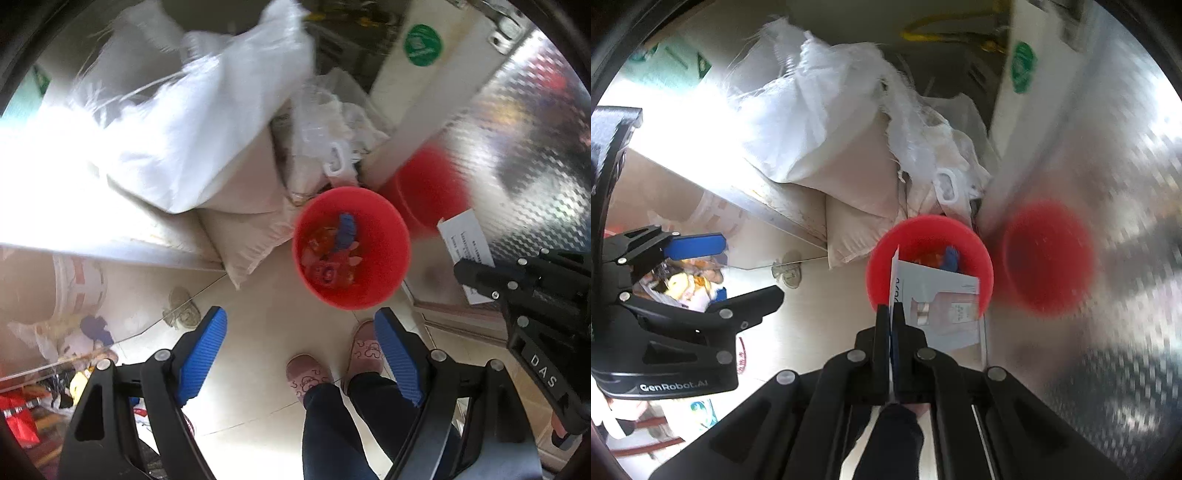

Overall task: Collect trash
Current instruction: 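Open the left tool over the red bin while the right tool releases the mask sachet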

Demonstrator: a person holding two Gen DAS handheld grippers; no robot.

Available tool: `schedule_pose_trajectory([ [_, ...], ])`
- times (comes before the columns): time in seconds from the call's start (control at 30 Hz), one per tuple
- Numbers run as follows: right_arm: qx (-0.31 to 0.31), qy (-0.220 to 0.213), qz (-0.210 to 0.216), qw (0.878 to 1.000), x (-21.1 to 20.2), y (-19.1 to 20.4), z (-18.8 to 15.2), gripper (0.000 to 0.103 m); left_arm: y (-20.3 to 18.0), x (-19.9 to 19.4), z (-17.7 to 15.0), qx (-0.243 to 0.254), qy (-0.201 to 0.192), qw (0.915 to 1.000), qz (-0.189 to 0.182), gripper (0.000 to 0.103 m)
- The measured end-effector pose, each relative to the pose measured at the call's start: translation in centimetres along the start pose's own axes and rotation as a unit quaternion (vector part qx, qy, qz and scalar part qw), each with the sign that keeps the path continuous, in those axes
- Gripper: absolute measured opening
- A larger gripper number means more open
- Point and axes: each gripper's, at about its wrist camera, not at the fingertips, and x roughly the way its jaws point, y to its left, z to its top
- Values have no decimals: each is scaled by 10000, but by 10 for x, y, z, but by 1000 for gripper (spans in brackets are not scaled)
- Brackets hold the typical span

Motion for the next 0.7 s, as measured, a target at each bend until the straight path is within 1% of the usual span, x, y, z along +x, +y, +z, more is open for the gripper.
schedule_pose_trajectory([
  [0.23,-337,29,-36,9994,11,13,10,1,21,2,-3,-169,-40,9997,144,81],
  [0.33,-480,11,-231,9986,12,18,14,2,28,4,-3,-230,-53,9996,146,81],
  [0.47,-585,-4,-319,9978,13,22,18,5,30,6,-5,-262,-34,9996,139,81],
  [0.53,-588,-2,-319,9978,13,24,18,14,30,4,-6,-236,-50,9996,113,81],
  [0.57,-579,-5,-318,9978,13,24,19,16,30,3,-7,-226,-57,9997,106,81],
  [0.63,-537,12,-306,9981,12,25,18,26,30,1,-8,-215,-64,9997,93,81],
  [0.7,-512,-60,-439,9977,9,26,18,27,30,-2,-9,-217,-83,9997,76,81],
])
